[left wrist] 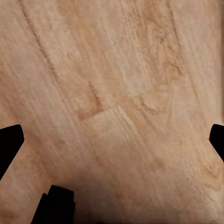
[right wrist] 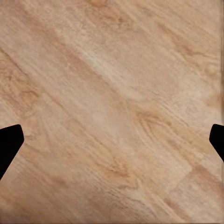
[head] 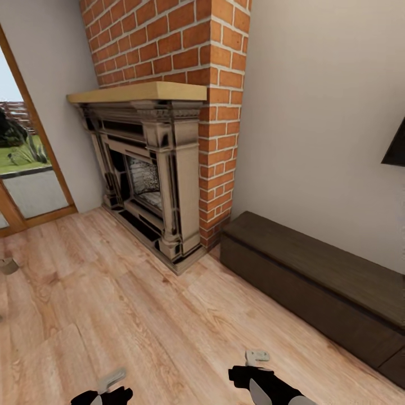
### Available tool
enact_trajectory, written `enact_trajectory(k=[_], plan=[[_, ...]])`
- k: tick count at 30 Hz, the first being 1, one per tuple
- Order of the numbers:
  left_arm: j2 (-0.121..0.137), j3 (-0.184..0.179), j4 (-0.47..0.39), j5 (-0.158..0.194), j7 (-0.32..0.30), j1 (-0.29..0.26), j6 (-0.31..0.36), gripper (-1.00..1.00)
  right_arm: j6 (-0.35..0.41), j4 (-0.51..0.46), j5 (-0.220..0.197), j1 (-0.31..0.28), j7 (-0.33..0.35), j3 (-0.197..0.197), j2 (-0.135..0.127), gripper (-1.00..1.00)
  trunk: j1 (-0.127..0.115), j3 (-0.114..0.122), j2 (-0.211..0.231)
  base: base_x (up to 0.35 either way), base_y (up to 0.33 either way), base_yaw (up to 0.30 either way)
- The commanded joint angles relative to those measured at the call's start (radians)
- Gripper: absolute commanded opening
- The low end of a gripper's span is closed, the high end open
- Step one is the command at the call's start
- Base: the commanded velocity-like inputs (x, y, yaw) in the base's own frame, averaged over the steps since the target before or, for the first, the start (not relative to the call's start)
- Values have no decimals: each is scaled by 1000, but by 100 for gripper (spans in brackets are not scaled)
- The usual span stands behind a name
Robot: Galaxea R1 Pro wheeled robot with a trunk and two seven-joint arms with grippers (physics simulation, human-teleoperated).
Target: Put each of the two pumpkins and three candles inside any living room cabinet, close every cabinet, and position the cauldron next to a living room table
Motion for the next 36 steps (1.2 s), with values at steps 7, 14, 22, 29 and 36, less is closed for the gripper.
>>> enact_trajectory(k=[7,14,22,29,36], plan=[[0,6,-2,2,0,0,7,100,5,-2,-8,0,-6,9,-1,100,0,-10,0,11,3,-198],[1,6,-2,3,0,0,7,100,4,-2,-10,0,-6,8,-1,100,0,-18,0,0,1,-198],[1,6,-2,3,0,0,7,100,4,-2,-18,-1,-8,6,-1,100,0,-27,0,0,140,-210],[2,6,-2,3,0,0,7,100,5,-3,-21,0,-12,3,-2,100,0,-29,0,12,211,-264],[2,6,-2,3,0,0,7,100,10,-5,-25,-1,-15,0,-6,100,0,-29,0,116,202,-278]])
